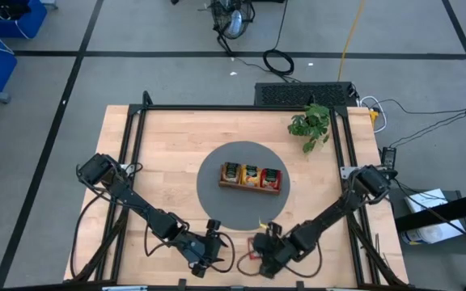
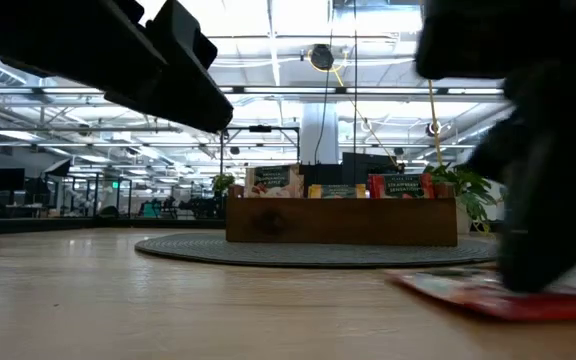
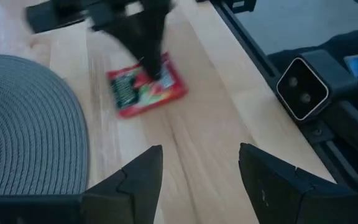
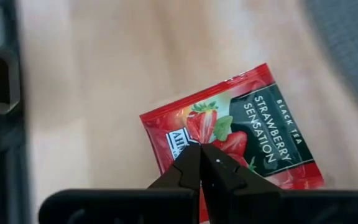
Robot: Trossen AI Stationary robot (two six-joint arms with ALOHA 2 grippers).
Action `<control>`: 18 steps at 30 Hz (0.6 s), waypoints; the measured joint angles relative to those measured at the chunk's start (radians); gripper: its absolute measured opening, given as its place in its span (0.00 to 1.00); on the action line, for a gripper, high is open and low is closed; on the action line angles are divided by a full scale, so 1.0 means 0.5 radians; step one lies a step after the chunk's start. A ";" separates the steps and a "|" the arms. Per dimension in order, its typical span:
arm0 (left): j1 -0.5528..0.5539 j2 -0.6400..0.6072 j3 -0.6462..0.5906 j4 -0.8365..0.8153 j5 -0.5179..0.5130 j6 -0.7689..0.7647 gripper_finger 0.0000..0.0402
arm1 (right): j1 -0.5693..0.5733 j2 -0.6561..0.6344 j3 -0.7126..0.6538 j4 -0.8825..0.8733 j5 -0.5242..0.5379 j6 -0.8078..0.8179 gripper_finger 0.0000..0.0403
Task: Pick & Place Tea
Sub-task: Put the red tea bag to the right section into the wooden organizer
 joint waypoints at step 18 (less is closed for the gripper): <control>0.095 0.279 0.003 0.534 0.002 0.108 0.53 | -0.161 -0.097 -0.210 0.819 0.187 -0.457 0.00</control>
